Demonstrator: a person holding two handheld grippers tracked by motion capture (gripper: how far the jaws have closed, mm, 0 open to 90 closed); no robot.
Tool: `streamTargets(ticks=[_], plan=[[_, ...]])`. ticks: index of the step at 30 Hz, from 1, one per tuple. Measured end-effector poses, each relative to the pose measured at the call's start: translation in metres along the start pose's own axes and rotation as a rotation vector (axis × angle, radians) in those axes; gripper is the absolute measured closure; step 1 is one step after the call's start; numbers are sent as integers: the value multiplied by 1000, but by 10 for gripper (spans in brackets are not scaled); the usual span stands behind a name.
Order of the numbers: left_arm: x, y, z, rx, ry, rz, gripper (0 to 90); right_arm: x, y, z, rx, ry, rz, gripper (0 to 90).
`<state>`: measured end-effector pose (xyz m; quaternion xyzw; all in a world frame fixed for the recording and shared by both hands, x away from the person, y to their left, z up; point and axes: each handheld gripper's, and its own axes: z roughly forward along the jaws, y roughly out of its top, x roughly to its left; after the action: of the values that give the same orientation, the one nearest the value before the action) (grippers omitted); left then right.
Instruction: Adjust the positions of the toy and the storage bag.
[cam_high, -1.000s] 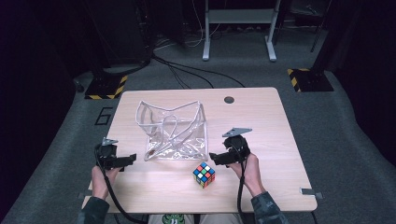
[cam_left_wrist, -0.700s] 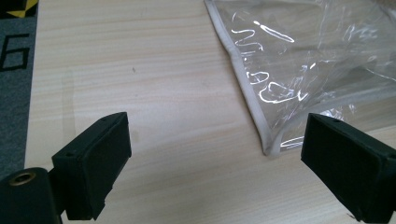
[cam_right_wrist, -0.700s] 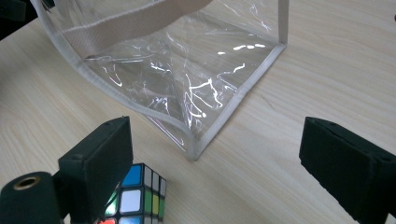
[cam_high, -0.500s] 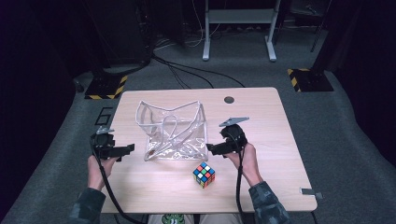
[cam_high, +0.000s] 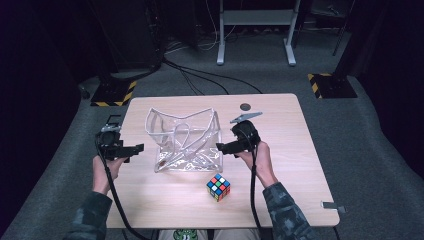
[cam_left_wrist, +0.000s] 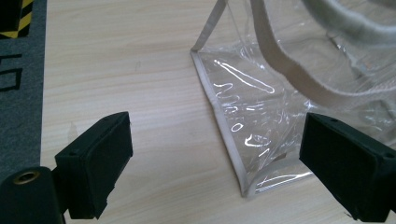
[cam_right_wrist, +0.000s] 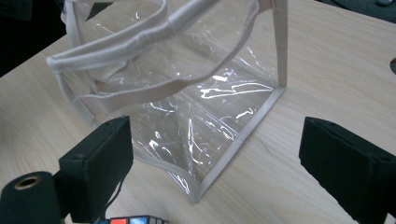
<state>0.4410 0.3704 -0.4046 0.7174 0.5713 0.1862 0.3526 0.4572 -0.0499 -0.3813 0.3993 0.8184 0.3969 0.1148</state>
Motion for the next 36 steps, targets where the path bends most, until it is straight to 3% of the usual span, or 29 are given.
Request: streamTargets(ticks=[6, 7, 19, 26, 36], plan=[[-2, 14, -6, -24, -10, -2, 95, 3, 16, 2, -5, 9, -12, 95], [-2, 16, -7, -25, -11, -1, 95, 4, 22, 4, -11, 33, -5, 97], [-8, 41, -13, -73, -38, -9, 99, 15, 43, 21, 13, 76, 5, 106], [-15, 50, -7, -82, -58, -12, 101, 21, 52, 33, 32, 61, 24, 110], [-28, 56, 15, -50, -80, -8, 118, 26, 58, 51, 62, 20, 54, 122]])
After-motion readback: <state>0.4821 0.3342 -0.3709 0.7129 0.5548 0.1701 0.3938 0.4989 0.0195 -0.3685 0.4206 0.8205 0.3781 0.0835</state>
